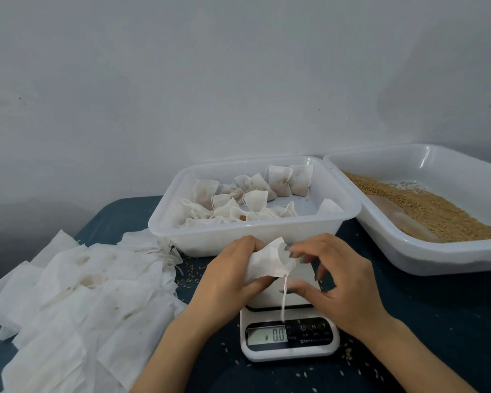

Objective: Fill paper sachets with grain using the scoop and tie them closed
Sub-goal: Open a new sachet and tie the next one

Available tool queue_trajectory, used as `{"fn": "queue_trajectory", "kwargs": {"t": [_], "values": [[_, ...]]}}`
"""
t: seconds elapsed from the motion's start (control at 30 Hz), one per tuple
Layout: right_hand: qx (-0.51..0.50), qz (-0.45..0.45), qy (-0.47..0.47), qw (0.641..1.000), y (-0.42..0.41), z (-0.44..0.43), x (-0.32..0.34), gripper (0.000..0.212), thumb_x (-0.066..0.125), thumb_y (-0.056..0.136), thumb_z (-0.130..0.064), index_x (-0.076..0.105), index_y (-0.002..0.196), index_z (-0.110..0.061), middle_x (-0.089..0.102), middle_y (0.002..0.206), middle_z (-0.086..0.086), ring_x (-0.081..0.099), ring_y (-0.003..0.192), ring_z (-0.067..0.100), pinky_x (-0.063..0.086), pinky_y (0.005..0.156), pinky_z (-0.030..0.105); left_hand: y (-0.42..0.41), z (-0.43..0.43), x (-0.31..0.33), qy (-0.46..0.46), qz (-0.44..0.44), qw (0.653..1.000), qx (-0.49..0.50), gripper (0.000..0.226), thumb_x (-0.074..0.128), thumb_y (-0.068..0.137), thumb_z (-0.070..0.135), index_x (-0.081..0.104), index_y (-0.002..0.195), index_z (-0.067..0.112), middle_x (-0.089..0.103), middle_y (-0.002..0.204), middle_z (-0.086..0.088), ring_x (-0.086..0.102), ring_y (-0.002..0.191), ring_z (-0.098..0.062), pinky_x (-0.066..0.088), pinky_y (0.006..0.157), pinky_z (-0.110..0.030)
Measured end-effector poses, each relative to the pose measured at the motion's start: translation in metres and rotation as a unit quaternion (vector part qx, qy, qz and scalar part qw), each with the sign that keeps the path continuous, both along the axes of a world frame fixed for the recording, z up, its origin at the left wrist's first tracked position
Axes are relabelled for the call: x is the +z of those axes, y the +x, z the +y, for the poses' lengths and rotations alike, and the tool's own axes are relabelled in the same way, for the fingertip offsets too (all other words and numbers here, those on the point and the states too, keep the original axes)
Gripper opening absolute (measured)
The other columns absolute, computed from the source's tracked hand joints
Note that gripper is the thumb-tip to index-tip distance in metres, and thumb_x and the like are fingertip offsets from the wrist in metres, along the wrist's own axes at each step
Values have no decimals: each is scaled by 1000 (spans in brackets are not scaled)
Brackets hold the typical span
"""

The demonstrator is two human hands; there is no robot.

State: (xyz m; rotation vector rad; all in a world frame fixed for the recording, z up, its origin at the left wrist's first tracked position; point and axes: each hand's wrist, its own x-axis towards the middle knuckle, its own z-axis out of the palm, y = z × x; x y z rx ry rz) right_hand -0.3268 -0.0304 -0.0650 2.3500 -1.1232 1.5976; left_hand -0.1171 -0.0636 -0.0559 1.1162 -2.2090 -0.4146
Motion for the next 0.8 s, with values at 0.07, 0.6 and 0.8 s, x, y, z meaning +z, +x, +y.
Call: {"fn": "queue_trajectory", "kwargs": {"t": [0.07,0.6,0.8], "values": [[6,-36,19,999,-1,2,3,35,58,92,-56,59,111,-26,62,101,-13,61,86,6,50,60,22,1,0,0,3,1,1000,5,29,67,84,42,43,100,44,56,100,25,50,95,6,35,73,-9],[-422,144,428,786,-144,-73,52,25,57,95,-25,64,105,-4,65,91,10,61,81,28,48,68,35,2,-3,-4,14,4,1000,12,27,71,86,33,50,103,32,58,105,20,52,97,0,38,75,-15],[-453,213,463,731,-151,-77,54,33,54,94,-38,58,76,-11,61,76,5,58,68,21,45,59,30,2,-3,-4,10,3,1000,9,28,72,86,31,50,103,34,57,102,22,51,95,2,37,73,-12]]}}
